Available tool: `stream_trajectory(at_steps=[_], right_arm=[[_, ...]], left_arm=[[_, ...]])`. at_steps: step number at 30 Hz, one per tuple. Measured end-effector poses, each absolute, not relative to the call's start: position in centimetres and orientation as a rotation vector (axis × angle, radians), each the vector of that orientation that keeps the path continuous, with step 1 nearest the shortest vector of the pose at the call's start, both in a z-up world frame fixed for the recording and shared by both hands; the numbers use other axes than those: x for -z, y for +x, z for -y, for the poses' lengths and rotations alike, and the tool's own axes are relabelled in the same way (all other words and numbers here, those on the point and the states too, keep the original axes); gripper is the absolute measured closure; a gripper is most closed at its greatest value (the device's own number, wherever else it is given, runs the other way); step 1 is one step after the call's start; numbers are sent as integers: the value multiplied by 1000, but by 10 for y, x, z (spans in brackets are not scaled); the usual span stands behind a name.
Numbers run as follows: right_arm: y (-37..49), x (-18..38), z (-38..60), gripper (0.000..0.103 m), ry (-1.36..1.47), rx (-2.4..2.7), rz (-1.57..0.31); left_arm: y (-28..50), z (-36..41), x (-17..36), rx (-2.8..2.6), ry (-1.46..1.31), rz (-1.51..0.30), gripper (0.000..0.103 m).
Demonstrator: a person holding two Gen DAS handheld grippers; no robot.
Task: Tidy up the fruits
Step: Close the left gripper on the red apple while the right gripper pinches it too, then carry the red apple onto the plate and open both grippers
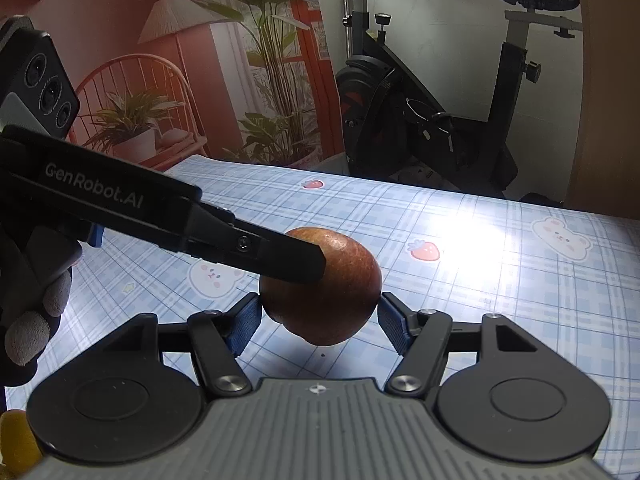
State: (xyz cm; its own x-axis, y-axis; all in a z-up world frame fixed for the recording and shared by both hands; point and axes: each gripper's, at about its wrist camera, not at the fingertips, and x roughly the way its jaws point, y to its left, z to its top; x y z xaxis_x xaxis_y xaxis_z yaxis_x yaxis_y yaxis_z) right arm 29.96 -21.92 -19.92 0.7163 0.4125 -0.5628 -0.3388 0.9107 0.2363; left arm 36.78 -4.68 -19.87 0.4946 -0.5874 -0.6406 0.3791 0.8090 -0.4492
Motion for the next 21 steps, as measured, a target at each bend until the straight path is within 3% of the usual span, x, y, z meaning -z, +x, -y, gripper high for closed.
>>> stream_trajectory(at_steps=[12,21], right_arm=[[222,140,190,36,92,-422,-598],[153,120,155,36,61,-451,-607]], left_arm=[[289,25,147,641,-234,-826,48],[226,0,139,686,-215,-842,49]])
